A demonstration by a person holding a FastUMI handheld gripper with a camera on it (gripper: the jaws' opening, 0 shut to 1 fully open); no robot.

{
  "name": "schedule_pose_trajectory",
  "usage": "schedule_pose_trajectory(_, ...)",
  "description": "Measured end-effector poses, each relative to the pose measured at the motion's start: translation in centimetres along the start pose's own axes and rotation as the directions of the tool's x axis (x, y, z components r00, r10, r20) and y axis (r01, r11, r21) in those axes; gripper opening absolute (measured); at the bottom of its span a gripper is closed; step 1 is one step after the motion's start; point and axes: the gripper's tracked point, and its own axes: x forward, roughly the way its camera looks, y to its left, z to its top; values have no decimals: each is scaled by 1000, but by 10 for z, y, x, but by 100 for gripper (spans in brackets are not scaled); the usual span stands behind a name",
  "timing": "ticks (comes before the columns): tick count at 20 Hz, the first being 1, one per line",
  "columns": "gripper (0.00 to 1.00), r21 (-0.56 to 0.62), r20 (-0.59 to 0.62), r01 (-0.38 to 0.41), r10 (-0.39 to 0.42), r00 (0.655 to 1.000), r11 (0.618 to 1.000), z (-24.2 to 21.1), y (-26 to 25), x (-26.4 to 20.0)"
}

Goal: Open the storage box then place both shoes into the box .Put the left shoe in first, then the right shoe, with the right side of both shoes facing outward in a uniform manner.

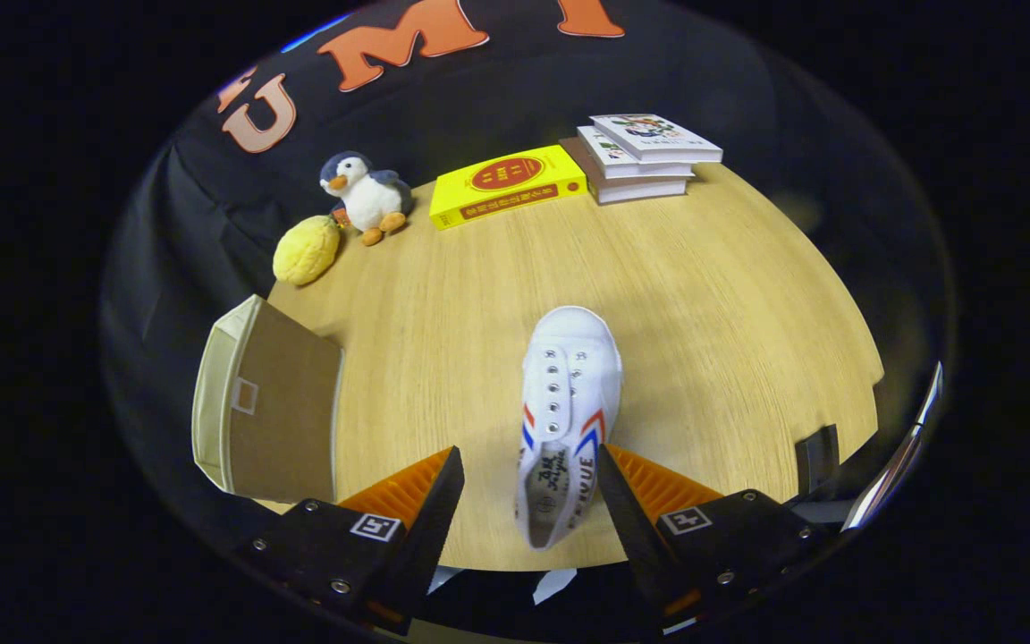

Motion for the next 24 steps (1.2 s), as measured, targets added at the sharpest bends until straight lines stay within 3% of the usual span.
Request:
schedule_pose_trajectory(4,89,-5,-29,20,-20,999,1000,-21,-20,18)
schedule_pose_trajectory(10,76,-14,-51,46,-46,998,999,-43,-36,54)
schedule_pose_trajectory(14,70,-9,3,69,-69,998,998,-29,-42,69)
schedule_pose_trajectory(16,67,32,-7,38,-38,999,999,-27,-38,73)
schedule_pose_trajectory(18,62,65,-23,-3,4,1000,998,-29,-35,76)
schedule_pose_trajectory(20,51,110,-37,-50,54,998,993,-31,-31,78)
schedule_pose_trajectory(21,37,126,-38,-59,64,997,990,-29,-31,77)
schedule_pose_trajectory(24,25,144,-28,-72,77,997,987,-24,-36,76)
